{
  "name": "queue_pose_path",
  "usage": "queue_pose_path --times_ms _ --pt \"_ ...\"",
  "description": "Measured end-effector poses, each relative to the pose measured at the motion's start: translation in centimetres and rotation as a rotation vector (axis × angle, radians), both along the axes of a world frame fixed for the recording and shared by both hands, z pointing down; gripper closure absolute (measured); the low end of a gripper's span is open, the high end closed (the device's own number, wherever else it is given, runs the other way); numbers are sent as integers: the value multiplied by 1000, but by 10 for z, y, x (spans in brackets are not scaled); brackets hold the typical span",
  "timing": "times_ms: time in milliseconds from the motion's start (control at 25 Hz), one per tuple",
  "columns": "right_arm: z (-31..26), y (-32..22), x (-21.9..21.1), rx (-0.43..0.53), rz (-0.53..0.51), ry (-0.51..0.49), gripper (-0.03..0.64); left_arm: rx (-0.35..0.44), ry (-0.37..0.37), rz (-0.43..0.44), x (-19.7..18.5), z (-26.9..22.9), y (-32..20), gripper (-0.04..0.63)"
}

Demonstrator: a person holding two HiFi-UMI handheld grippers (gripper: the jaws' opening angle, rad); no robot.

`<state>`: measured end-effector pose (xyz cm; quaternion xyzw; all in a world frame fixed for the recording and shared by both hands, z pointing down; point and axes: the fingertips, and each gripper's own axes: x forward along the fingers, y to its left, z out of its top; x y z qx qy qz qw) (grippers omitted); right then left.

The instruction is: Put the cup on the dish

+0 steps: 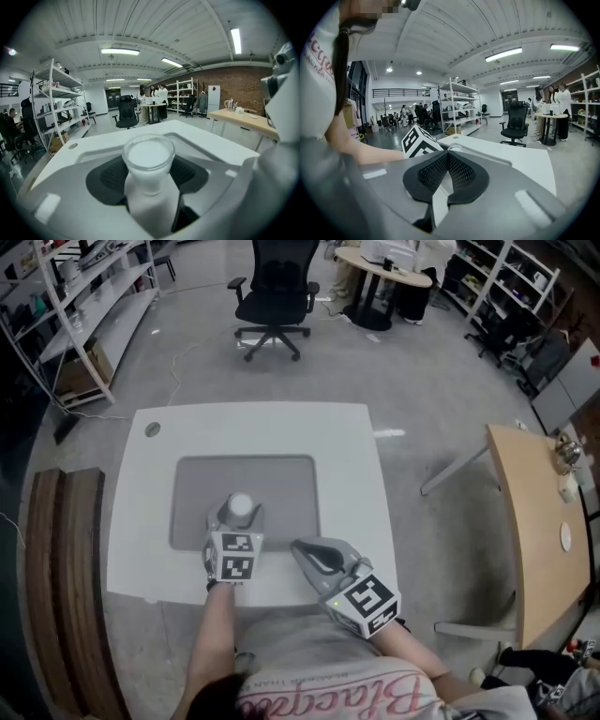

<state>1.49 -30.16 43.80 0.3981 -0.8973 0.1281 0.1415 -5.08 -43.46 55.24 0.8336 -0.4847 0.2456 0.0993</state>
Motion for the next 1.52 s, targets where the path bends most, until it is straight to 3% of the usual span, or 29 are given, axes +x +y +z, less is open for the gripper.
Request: queue_pose_path --times_ms 160,640,840,1000,1080,1200,1240,1520 --pt "5 -7 -3 -8 -16 4 615 -18 -36 -18 -1 15 -13 330" --pt "4 -10 -9 -14 -13 16 615 -85 -15 13 5 35 -25 326" --pt "-1 -3 -10 5 1 7 615 -92 -5 -8 -5 26 -13 221" --pt "-3 3 -8 16 22 1 615 -67 16 -68 -23 2 12 223" --pt "-6 6 -8 22 32 -3 617 -44 39 -88 -29 -16 28 263" --pt "-12 10 -10 35 47 -7 617 37 71 -113 -38 -49 49 543" --pt "-14 11 -10 40 53 -3 617 54 71 -118 -41 -56 54 573" --pt "-27 27 -22 79 43 -1 617 105 82 -101 -49 -87 91 595"
